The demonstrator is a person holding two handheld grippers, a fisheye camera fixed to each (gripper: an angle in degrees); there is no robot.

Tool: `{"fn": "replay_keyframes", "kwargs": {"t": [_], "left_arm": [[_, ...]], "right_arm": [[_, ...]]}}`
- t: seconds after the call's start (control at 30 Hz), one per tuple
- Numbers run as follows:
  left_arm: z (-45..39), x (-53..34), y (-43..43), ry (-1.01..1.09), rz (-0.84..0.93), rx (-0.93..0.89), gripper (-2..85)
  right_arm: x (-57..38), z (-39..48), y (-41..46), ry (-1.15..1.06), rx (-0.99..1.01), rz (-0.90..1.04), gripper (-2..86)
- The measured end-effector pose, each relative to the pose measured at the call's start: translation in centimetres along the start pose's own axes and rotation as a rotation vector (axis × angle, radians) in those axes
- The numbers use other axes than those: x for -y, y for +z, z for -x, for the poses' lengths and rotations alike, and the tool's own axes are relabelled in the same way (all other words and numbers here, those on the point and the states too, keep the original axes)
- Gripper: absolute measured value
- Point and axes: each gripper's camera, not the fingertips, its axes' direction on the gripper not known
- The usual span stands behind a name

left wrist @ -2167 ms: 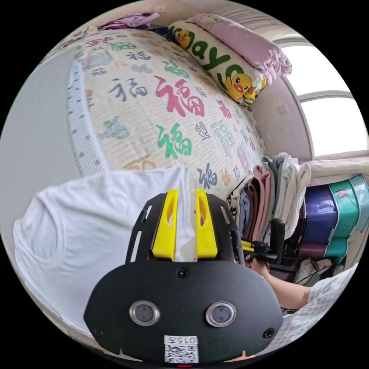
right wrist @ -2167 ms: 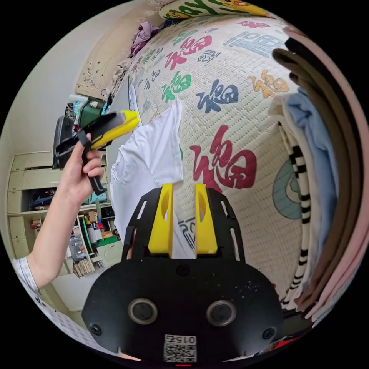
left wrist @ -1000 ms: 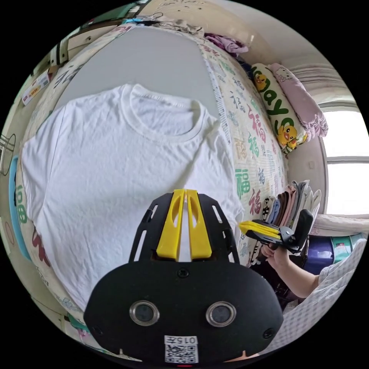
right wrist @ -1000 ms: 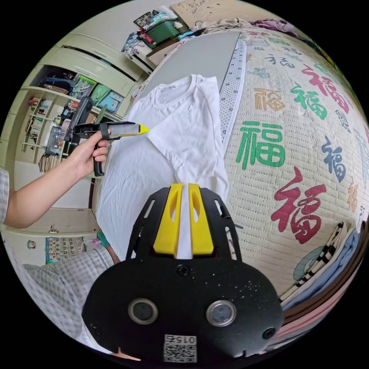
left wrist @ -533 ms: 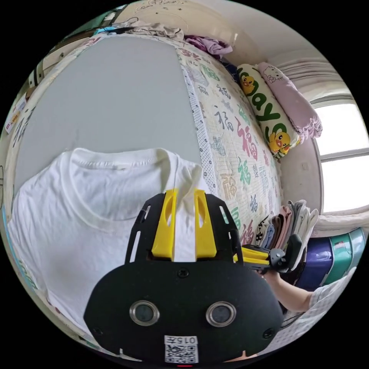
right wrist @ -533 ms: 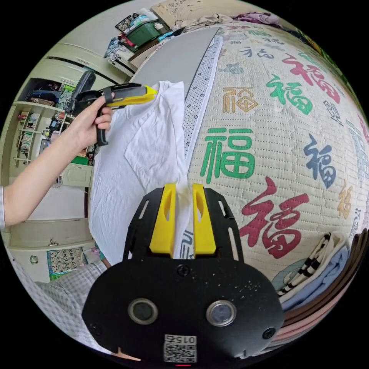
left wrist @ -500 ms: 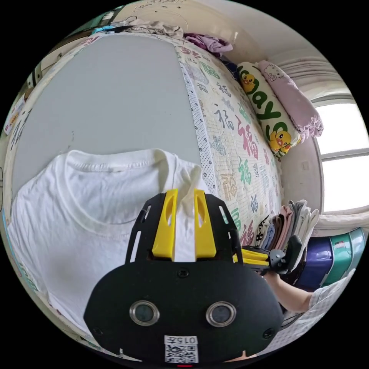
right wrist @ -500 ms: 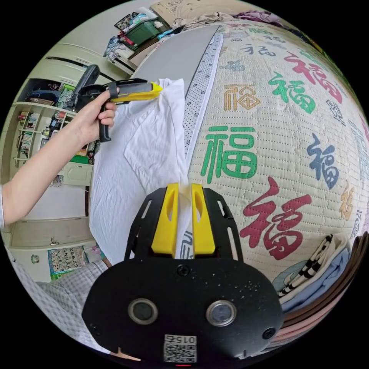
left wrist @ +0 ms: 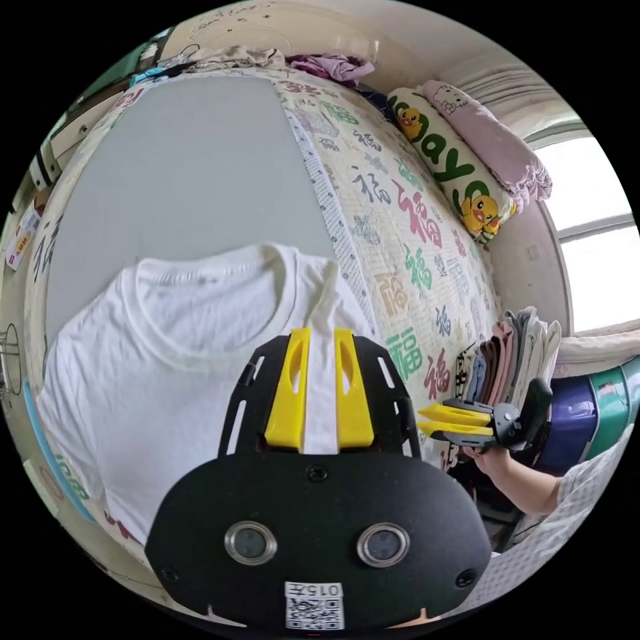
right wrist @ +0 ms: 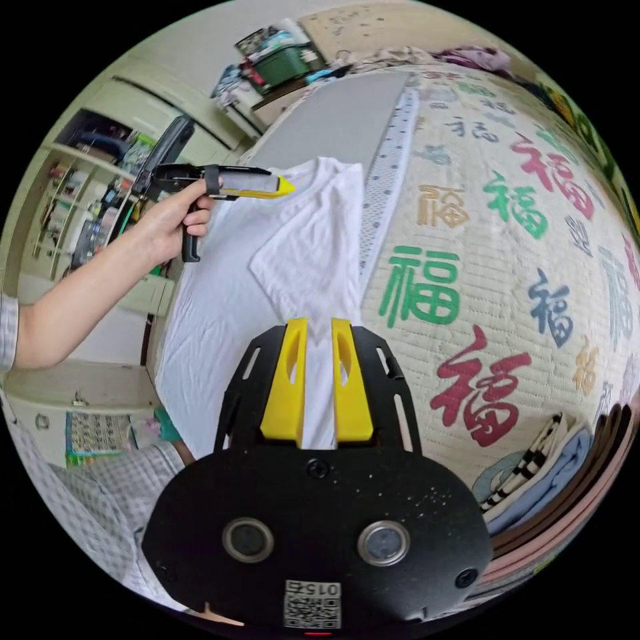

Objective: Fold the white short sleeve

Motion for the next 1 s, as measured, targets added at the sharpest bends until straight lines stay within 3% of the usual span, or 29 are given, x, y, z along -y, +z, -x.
{"fn": "replay_keyframes", "kwargs": {"t": [0.2,0.33,0.67,0.83,1.0], "left_arm": [[2.4,-5.6,1.5,-0.075,0.121,0.016,6.9],[3.6,-6.4,1.8,-0.083,0.099,0.045,0.6],[6.5,-8.3,1.4,-0.075,0.067,0.077,0.0],[9.1,-10.0,0.6,-0.126,-0.042,-0.128,4.6],[10.5,-10.5,2.6,-0.13,0.033,-0.167,1.6]], "right_arm": [[3.5,3.1,1.3,-0.107,-0.119,0.178,6.2],[5.0,3.6,-0.7,-0.117,-0.148,0.185,3.1],[8.6,4.8,-6.2,-0.084,-0.19,0.206,0.2],[10.4,4.8,-9.3,-0.018,-0.222,0.218,0.5],[12.3,4.4,-11.7,0.067,-0.277,0.264,0.6]]}}
